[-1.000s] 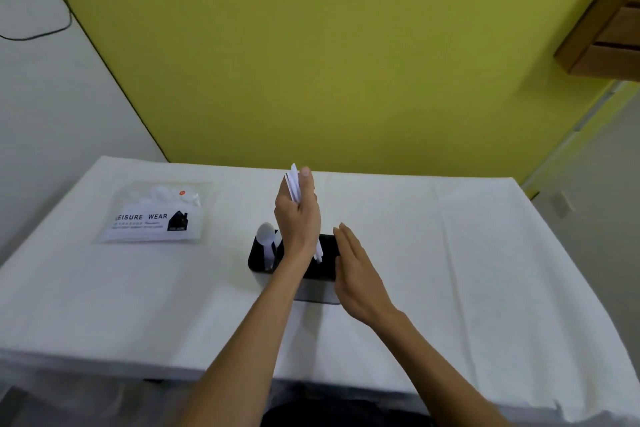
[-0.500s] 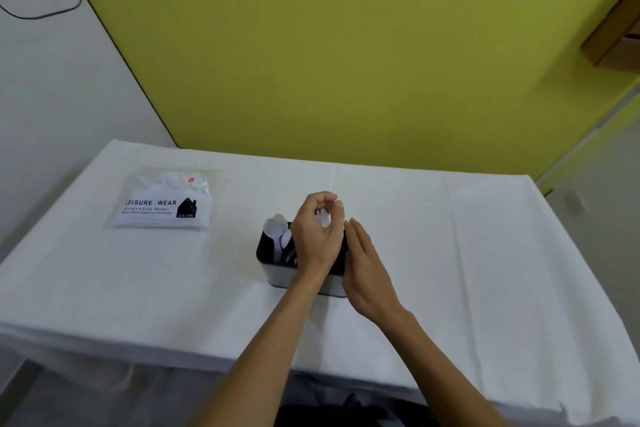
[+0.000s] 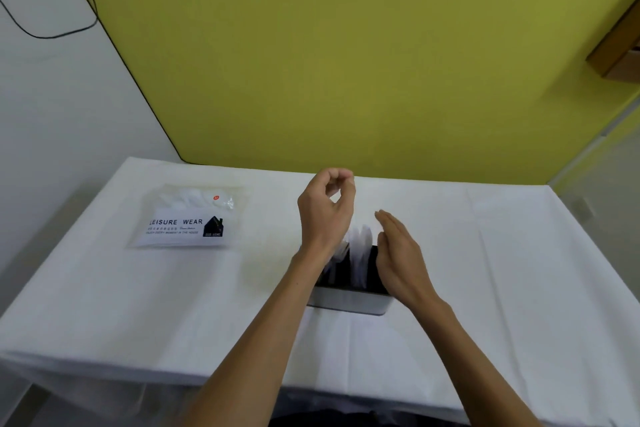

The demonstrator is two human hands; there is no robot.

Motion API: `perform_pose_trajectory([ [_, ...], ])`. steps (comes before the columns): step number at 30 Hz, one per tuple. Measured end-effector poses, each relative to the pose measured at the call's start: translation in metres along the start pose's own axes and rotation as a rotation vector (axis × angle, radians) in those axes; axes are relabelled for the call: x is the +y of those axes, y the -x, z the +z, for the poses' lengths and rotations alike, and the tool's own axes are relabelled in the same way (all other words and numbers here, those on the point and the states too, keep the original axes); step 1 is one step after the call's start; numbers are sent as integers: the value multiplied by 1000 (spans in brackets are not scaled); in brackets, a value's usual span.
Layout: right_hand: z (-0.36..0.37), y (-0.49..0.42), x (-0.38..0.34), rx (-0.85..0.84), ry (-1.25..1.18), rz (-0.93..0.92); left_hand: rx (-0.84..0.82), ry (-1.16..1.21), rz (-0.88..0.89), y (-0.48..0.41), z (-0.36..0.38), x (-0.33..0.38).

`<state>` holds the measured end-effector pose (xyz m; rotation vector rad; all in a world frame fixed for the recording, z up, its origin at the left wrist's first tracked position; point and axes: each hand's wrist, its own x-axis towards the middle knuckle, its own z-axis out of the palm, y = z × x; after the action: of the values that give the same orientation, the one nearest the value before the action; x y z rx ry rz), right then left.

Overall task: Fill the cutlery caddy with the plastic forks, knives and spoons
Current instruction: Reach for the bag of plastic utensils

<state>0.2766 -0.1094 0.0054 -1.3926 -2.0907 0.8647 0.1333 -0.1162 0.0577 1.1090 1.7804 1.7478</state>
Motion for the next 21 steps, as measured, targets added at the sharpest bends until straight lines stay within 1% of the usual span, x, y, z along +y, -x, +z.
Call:
perform_pose_trajectory([
  [3, 2, -18, -32, 65, -12, -38, -11, -1, -19, -22, -30, -5],
  [5, 8, -32, -55, 79, -3, -68, 6, -2, -44, -37, -53, -11],
  [8, 23, -47, -85, 59, 27, -102, 38, -28, -92, -51, -85, -23],
  [10, 40, -54, -106, 19, 43, -129, 74, -41, -170, -59, -110, -40],
  [14, 90, -71, -138, -127, 108, -173, 170, -38, -381, -70, -166, -81],
  [17, 127, -86, -154, -283, 144, -136, 215, -16, -563, -70, -200, -113],
  [19, 155, -95, -165, -388, 106, -47, 238, -8, -678, -70, -222, -133],
  [21, 183, -105, -174, -475, 53, 101, 263, 36, -774, -70, -243, -151],
])
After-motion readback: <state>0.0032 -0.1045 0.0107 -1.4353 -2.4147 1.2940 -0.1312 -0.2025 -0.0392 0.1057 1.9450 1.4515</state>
